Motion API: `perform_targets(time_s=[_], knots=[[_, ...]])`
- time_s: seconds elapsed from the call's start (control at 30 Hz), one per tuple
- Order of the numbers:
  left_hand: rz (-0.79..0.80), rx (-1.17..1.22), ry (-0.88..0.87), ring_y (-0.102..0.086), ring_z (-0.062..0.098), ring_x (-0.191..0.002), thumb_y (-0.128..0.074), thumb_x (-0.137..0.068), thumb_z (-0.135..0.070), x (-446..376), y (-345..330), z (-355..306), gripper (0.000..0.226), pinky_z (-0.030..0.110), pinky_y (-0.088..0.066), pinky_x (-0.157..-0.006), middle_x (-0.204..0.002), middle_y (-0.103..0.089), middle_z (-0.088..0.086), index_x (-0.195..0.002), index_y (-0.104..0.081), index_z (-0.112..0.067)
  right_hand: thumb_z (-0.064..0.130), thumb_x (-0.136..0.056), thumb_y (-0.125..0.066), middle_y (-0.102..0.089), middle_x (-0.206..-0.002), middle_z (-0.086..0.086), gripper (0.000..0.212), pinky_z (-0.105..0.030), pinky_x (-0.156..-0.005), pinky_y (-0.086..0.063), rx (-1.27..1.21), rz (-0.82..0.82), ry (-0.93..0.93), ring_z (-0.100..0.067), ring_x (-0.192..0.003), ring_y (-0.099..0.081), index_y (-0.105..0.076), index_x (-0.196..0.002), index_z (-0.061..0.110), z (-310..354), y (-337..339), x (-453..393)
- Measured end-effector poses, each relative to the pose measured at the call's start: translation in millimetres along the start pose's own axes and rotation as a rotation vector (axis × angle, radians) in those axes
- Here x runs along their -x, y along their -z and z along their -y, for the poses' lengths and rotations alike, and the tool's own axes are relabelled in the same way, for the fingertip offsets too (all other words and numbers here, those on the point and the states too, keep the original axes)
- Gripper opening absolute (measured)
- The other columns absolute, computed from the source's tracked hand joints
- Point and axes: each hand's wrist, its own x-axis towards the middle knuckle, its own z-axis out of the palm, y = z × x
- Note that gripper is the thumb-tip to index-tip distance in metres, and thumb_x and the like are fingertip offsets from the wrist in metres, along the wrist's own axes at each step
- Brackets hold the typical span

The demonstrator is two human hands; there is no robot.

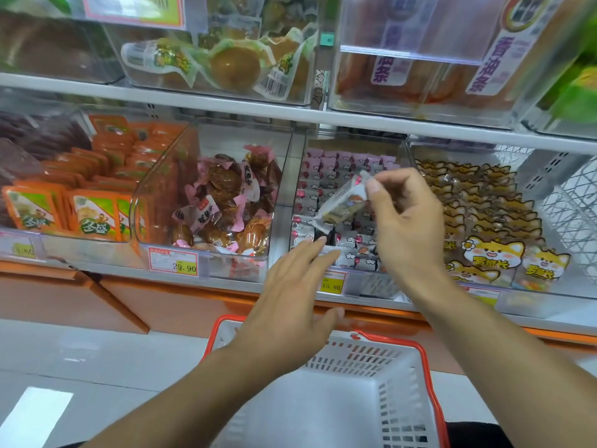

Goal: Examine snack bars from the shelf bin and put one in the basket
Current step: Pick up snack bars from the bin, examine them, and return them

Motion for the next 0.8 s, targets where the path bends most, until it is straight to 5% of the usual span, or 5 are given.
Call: perform_targets(time_s=[0.13,0.23,0.33,0.63,0.8], knots=[[-0.285,0.448,0.211,-0.047,-0.012,-0.120,-0.069,-0.091,-0.040,-2.7,9.2,-7.6,0.042,0.001,-0.036,-0.093,-0.127,-0.056,-0.027,-0.130,-0.052,-0.041,0.015,-0.100,-0.061,-0.076,-0.094,-0.004,0.009,-0.029,-0.077,-0.059,-0.287,-0.089,-0.359,-0.020,-0.091,-0.074,-0.067,-0.093,0.017,3.6,10.4,12.3],[-0.385,0.755,0.398,-0.064,-0.002,-0.095,-0.070,-0.090,-0.039,-6.6,18.0,-6.6,0.027,0.014,-0.048,-0.079,-0.100,-0.068,-0.017,-0.113,-0.056,-0.038,0.007,-0.099,-0.061,-0.078,-0.094,-0.009,0.011,-0.023,-0.073,-0.060,-0.535,-0.103,-0.623,-0.022,-0.092,-0.076,-0.069,-0.091,0.007,4.3,15.7,24.1],[-0.385,0.823,0.517,-0.069,0.003,-0.088,-0.068,-0.091,-0.040,-6.0,20.8,-2.5,0.024,0.031,-0.055,-0.081,-0.097,-0.072,-0.012,-0.112,-0.058,-0.037,0.007,-0.098,-0.061,-0.077,-0.100,-0.011,0.009,-0.023,-0.073,-0.060,-0.627,-0.073,-0.693,-0.021,-0.090,-0.076,-0.069,-0.093,0.007,2.9,19.2,30.7],[-0.332,0.910,0.569,-0.074,0.008,-0.078,-0.055,-0.101,-0.029,-4.9,20.3,2.5,0.023,0.010,-0.051,-0.062,-0.088,-0.077,0.001,-0.085,-0.070,-0.029,0.008,-0.096,-0.063,-0.072,-0.116,-0.021,0.022,-0.029,-0.081,-0.062,-0.707,0.029,-0.779,-0.021,-0.092,-0.076,-0.063,-0.115,-0.004,-0.7,31.6,30.3],[-0.325,0.994,0.504,-0.076,0.015,-0.085,-0.049,-0.104,-0.023,-8.3,17.6,1.5,0.022,0.016,-0.057,-0.067,-0.088,-0.076,0.001,-0.089,-0.064,-0.020,0.014,-0.096,-0.064,-0.071,-0.118,-0.022,0.035,-0.031,-0.081,-0.062,-0.692,0.078,-0.787,-0.025,-0.095,-0.074,-0.059,-0.125,-0.005,-1.2,36.1,30.5]])
